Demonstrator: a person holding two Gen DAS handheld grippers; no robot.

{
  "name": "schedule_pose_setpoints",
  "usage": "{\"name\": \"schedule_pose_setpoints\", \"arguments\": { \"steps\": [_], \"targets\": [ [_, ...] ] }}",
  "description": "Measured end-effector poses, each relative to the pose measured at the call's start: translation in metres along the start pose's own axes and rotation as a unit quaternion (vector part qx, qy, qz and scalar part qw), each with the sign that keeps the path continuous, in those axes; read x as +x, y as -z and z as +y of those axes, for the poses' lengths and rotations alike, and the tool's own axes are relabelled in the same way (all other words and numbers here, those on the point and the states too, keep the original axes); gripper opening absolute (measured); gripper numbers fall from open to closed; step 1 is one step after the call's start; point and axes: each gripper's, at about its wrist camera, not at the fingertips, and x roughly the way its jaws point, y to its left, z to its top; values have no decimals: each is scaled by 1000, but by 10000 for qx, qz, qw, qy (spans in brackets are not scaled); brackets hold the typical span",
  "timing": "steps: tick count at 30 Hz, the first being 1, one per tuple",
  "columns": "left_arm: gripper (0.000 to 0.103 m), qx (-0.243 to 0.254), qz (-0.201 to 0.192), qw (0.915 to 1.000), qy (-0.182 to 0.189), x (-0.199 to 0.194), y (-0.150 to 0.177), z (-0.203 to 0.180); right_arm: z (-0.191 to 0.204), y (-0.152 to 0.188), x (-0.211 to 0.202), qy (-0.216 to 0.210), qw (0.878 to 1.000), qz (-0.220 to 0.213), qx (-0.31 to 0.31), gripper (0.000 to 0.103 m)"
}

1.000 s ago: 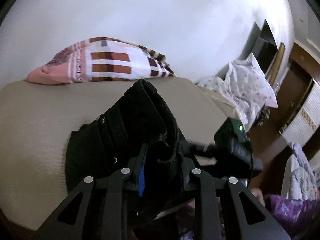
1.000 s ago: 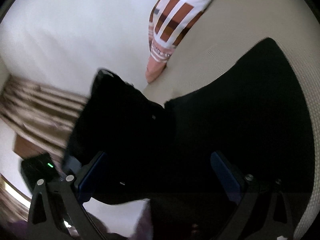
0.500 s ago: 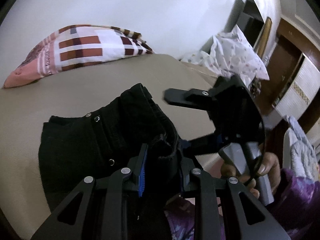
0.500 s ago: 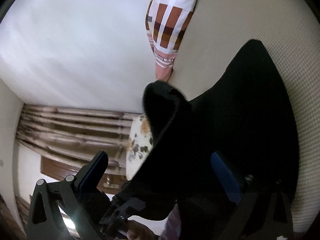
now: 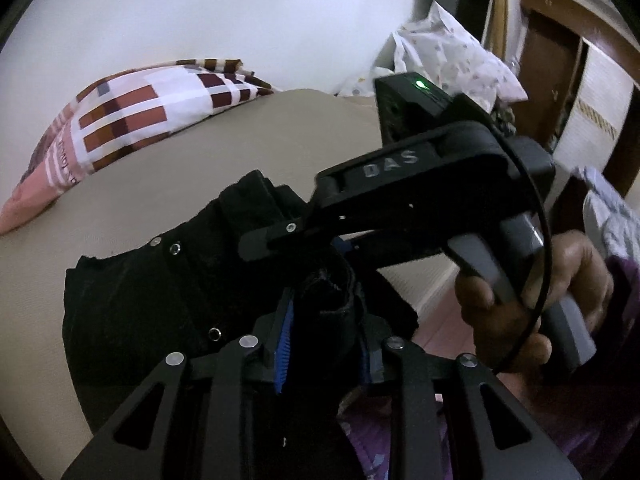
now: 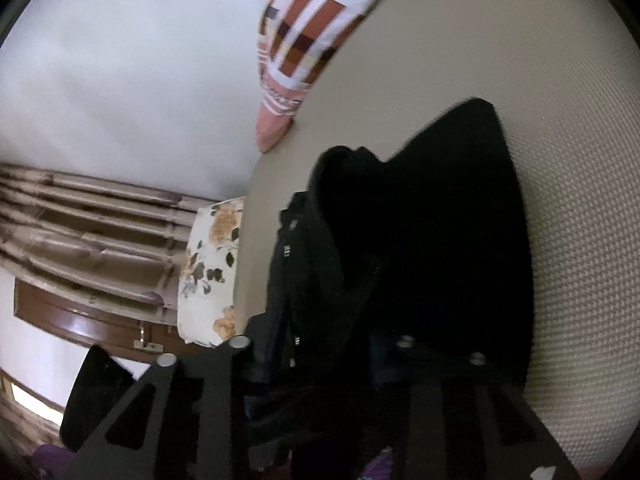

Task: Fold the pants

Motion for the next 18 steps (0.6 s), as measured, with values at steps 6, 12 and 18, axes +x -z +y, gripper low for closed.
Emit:
{"name": "schedule_pose_setpoints", "arguments": {
  "steps": [6,12,18],
  "targets": [
    [40,-15,-91,10000,-26,-1,-4,-1,-4,2,-1,90,9996,-225,-143,13],
    [77,-116,-622,9980,-15,-26,-12,3,4,-6,-19,-235,9979,-528,-290,12],
    [83,-366,-968,9938,-402,-44,-17,27,-30,-18,-44,-219,9958,-871,199,12]
  ]
}}
